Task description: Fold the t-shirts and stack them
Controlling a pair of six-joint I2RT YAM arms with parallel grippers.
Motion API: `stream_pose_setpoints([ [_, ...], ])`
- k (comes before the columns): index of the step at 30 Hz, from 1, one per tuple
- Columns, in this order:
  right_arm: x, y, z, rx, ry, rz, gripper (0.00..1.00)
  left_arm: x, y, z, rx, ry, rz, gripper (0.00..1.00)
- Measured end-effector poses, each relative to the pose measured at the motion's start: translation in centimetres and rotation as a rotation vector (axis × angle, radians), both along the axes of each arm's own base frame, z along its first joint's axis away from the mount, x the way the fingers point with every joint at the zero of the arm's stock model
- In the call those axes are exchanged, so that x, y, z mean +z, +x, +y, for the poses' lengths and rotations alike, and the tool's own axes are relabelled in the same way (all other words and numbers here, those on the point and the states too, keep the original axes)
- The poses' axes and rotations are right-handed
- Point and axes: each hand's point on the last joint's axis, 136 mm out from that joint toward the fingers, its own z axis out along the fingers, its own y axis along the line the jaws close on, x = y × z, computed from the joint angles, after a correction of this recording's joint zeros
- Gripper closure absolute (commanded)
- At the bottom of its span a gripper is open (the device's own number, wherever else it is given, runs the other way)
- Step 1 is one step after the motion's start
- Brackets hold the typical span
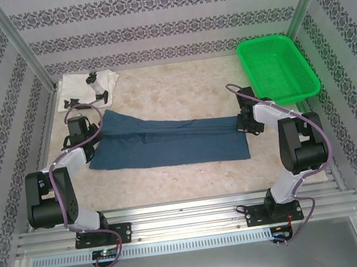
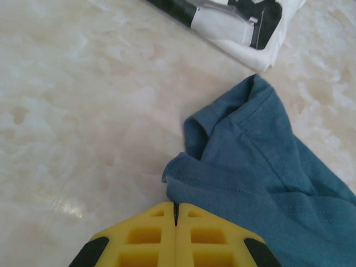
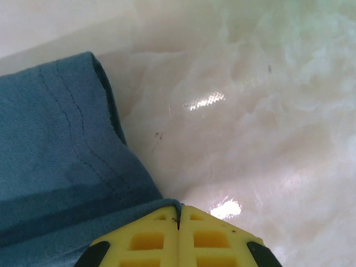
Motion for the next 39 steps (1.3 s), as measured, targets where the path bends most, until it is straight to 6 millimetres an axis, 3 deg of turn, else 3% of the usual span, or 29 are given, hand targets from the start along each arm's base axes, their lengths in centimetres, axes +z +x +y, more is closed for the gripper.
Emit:
stream_pose_setpoints([
  [2, 0.0, -0.2, 0.0, 0.000, 0.000, 0.008, 1.00, -0.1, -0.5, 0.1, 0.010, -0.001, 0.018, 1.00],
  [3, -0.1, -0.3, 0.0, 0.000, -0.001, 0.011, 0.93, -0.3, -0.7, 0.1, 0.015, -0.004, 0.030, 1.00],
  [5, -0.1, -0.4, 0.0, -0.006, 0.001, 0.017, 0.86, -0.8, -1.3, 0.2, 0.033, -0.009, 0.063, 0.85],
  [7, -0.2, -0.6, -0.2, -0.019, -0.006, 0.022, 0.75, -1.5, -2.2, 0.6, 0.065, -0.003, 0.105, 0.83],
  [9, -0.4, -1.2, -0.6, -0.031, -0.021, 0.036, 0.61, -1.8, -3.2, 1.6, 0.118, 0.013, 0.140, 0.67],
  [10, -0.5, -1.5, -0.9, -0.039, -0.025, 0.043, 0.60, -1.7, -3.6, 2.0, 0.142, 0.019, 0.148, 0.56],
  [12, -0.6, -2.2, -1.1, -0.042, -0.034, 0.053, 0.60, -1.0, -4.4, 2.6, 0.184, 0.025, 0.140, 0.23],
  [13, -0.6, -2.5, -1.2, -0.043, -0.038, 0.055, 0.60, -0.4, -4.8, 2.7, 0.198, 0.026, 0.125, 0.13],
  [16, 0.3, -2.9, -1.3, -0.052, -0.041, 0.029, 0.57, 2.2, -6.2, 2.9, 0.230, 0.031, 0.048, 0.06],
  [21, 4.6, -1.9, -0.5, -0.040, -0.013, -0.129, 0.46, 8.3, -6.0, 2.4, 0.209, 0.024, -0.129, 0.04],
  [23, 6.8, -1.2, 1.0, -0.004, 0.022, -0.212, 0.43, 10.1, -4.7, 1.7, 0.160, 0.016, -0.162, 0.04],
  [27, 9.8, 0.4, 5.2, 0.098, 0.148, -0.306, 0.43, 12.0, 0.6, -0.2, 0.027, -0.005, -0.151, 0.05],
  [30, 10.1, 1.5, 8.8, 0.182, 0.253, -0.304, 0.43, 11.6, 4.7, -2.6, -0.086, 0.016, -0.092, 0.07],
  [33, 8.6, 2.1, 12.4, 0.261, 0.312, -0.258, 0.43, 10.0, 8.1, -6.3, -0.220, 0.075, -0.007, 0.25],
  [36, 6.1, 1.7, 14.7, 0.308, 0.339, -0.187, 0.43, 7.5, 9.9, -9.0, -0.314, 0.103, 0.074, 0.29],
  [39, 3.8, 1.4, 15.4, 0.315, 0.340, -0.117, 0.44, 4.5, 9.6, -10.1, -0.381, 0.085, 0.168, 0.31],
])
